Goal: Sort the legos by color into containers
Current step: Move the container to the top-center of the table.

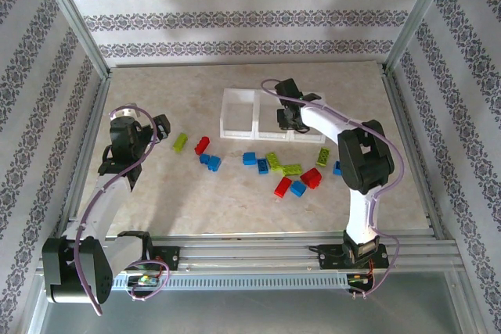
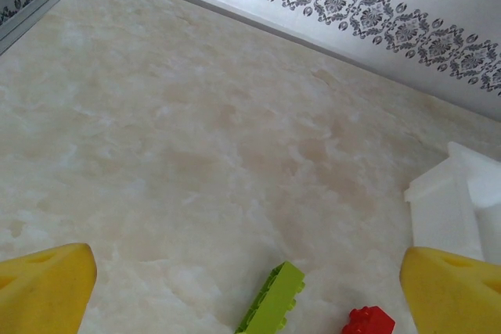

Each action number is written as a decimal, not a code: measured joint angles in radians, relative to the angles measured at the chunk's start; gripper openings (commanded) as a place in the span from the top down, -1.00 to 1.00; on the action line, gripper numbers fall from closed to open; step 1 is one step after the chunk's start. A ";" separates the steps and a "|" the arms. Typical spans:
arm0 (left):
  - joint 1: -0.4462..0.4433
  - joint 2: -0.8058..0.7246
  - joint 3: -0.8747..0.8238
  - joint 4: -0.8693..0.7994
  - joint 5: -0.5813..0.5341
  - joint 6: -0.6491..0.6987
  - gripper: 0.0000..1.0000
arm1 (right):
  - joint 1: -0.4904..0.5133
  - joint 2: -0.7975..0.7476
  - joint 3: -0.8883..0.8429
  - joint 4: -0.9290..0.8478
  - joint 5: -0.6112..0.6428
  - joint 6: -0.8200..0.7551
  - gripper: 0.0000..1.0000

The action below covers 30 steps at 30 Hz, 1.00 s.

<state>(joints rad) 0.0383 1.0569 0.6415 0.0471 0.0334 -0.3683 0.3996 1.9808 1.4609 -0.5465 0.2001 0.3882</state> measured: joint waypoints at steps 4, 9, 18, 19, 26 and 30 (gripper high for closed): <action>0.000 -0.009 0.000 0.000 0.000 -0.004 -0.99 | 0.016 -0.014 -0.037 0.000 0.002 0.031 0.37; 0.000 -0.019 0.000 0.000 0.009 -0.005 -0.99 | 0.017 -0.047 -0.098 -0.007 0.001 0.045 0.24; 0.000 0.005 0.002 -0.049 0.027 -0.034 -0.99 | 0.017 -0.139 -0.106 -0.047 -0.026 0.024 -0.09; 0.000 0.016 0.005 -0.060 0.037 -0.034 -0.99 | 0.017 -0.153 -0.101 -0.051 -0.031 0.024 -0.11; 0.000 0.134 0.101 -0.182 0.046 -0.032 -0.99 | 0.017 -0.260 -0.101 -0.054 -0.037 0.028 -0.14; 0.000 0.225 0.160 -0.243 0.072 -0.021 -0.99 | 0.017 -0.361 -0.157 -0.044 -0.033 0.041 -0.18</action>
<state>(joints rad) 0.0383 1.2819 0.8013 -0.1959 0.1055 -0.3893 0.4168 1.6199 1.3041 -0.5907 0.1669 0.4290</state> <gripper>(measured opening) 0.995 0.581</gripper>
